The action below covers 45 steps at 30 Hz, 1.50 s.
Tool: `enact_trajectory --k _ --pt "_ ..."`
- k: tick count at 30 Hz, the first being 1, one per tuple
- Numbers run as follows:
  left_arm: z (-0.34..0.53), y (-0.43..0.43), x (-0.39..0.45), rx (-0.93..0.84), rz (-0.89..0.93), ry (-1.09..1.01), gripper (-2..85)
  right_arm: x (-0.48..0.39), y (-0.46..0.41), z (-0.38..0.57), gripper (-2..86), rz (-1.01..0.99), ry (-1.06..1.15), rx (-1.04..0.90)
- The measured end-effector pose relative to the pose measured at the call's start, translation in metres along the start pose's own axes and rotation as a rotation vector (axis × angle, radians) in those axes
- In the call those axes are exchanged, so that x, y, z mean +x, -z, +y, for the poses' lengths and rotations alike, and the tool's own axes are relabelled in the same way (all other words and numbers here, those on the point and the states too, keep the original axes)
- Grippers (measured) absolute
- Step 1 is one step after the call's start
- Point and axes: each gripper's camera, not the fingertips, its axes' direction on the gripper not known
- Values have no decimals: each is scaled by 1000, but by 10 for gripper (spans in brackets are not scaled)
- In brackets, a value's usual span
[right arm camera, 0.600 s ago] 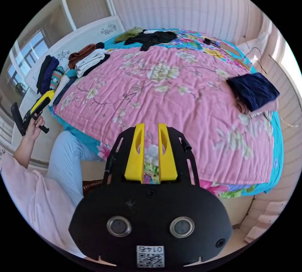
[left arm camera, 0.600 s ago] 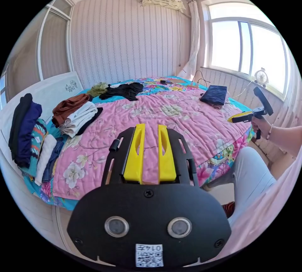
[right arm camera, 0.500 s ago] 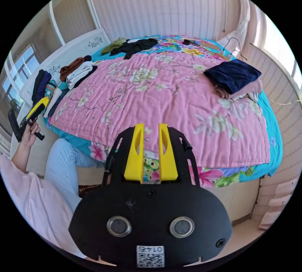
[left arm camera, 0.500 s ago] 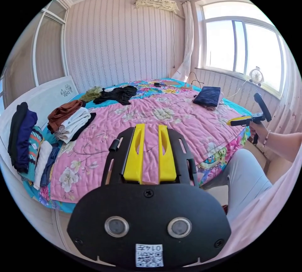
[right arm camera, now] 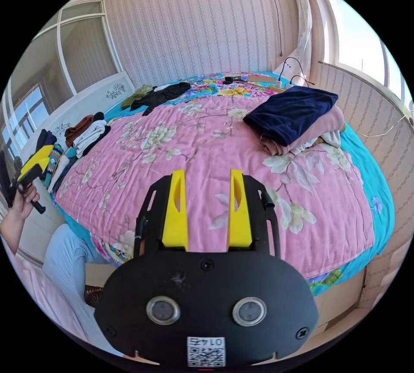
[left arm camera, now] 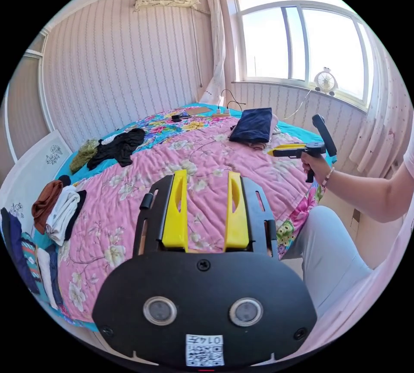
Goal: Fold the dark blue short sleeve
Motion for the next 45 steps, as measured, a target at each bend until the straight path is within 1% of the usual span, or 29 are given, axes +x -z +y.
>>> enact_trajectory --k 7,11,13,17,20,23,25,27,30,33,35,36,38,39,40,41,42,43,44,45 --pt "-70 -164 51 -56 181 -84 135 91 -18 7 150 66 -108 105" --pt "-119 -270 84 -93 256 -110 134 134 -36 14 150 148 -142 102" --pt "-141 -315 99 -106 263 -117 132 161 -51 19 143 221 -164 91" --pt "-183 -409 124 -147 243 -51 118 202 -80 46 101 183 -247 64" --pt "-200 -460 139 -174 262 4 114 218 -77 65 76 156 -282 103" --pt "-205 -495 159 -228 255 -62 102 209 -80 74 72 254 -215 111" --pt "-205 -501 163 -226 275 -54 71 211 -82 81 71 283 -191 119" --pt "-206 -501 167 -244 267 -61 34 220 -81 86 70 259 -196 129" --pt "-209 -477 164 -263 271 -44 9 247 -78 94 64 151 -251 128" --pt "-210 -422 150 -205 347 -43 -1 265 -67 98 51 76 -307 112" --pt "-200 -359 139 -125 376 -104 -4 258 -47 95 37 52 -305 84" --pt "-196 -341 136 -104 388 -119 -4 244 -23 96 30 3 -275 117" --pt "-169 -262 121 -26 468 -166 -6 216 15 103 24 -25 -237 124" --pt "-160 -242 118 -15 497 -171 -7 194 41 114 21 -82 -192 116" --pt "-137 -204 111 -3 563 -168 -8 170 63 131 18 -145 -149 100" --pt "-110 -171 108 -11 612 -164 -8 159 72 141 18 -174 -133 79" --pt "-95 -157 108 -24 625 -167 -8 138 82 163 18 -223 -111 17" --pt "-63 -136 111 -73 618 -174 -8 121 83 188 18 -252 -109 -76" --pt "-30 -124 116 -129 569 -158 -8 114 79 202 19 -261 -114 -136" --pt "-14 -121 119 -159 541 -149 -8 102 72 229 20 -290 -140 -260"
